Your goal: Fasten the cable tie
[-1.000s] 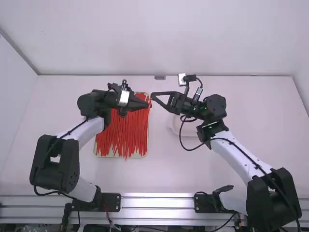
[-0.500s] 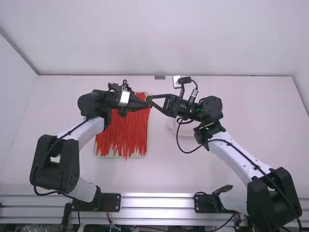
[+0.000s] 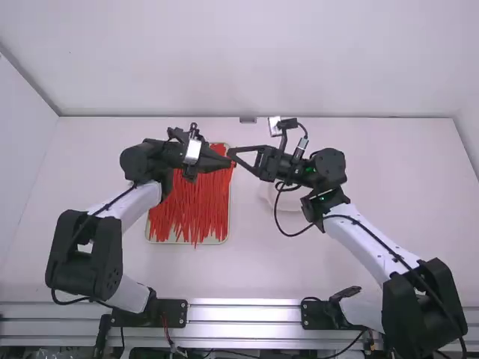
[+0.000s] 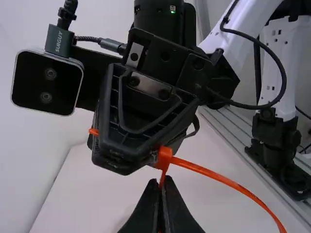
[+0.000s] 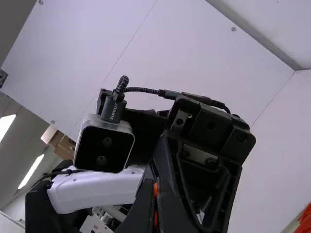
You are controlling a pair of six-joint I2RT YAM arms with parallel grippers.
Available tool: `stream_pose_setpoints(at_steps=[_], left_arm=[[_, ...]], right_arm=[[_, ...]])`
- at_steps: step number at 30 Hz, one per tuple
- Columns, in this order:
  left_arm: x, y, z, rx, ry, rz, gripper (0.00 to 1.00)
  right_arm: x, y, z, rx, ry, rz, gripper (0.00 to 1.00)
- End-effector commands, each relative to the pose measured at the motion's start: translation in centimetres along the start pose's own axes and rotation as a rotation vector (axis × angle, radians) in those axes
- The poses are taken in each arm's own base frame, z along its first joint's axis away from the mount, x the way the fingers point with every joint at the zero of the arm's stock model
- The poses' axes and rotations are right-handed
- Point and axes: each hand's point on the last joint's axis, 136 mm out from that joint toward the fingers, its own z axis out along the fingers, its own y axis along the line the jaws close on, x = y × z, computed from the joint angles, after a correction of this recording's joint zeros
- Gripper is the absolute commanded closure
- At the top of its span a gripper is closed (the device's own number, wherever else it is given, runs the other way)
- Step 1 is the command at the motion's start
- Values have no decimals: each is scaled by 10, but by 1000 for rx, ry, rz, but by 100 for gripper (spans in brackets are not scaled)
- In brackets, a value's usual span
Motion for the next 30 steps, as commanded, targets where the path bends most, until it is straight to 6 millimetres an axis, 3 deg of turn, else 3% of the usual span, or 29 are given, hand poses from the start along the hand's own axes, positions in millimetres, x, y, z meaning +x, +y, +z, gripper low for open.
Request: stream_pose_setpoints(at_steps=[1,13,20,30], left_arm=[[5,-10,0,11,7,-27,99],[38,-32,-1,11,8,-105,99],[59,-50,-1,8,8,-141,99],[74,-65,-2,9,10,-172,99]], right_arm=[[-5,10,-4,-23,1,-43,100],[-16,20,-15,-53,-18,-118,100],[-35,22,-32,-49,-72,-144,100],[-51,40,-50,-88,-115,-205,100]])
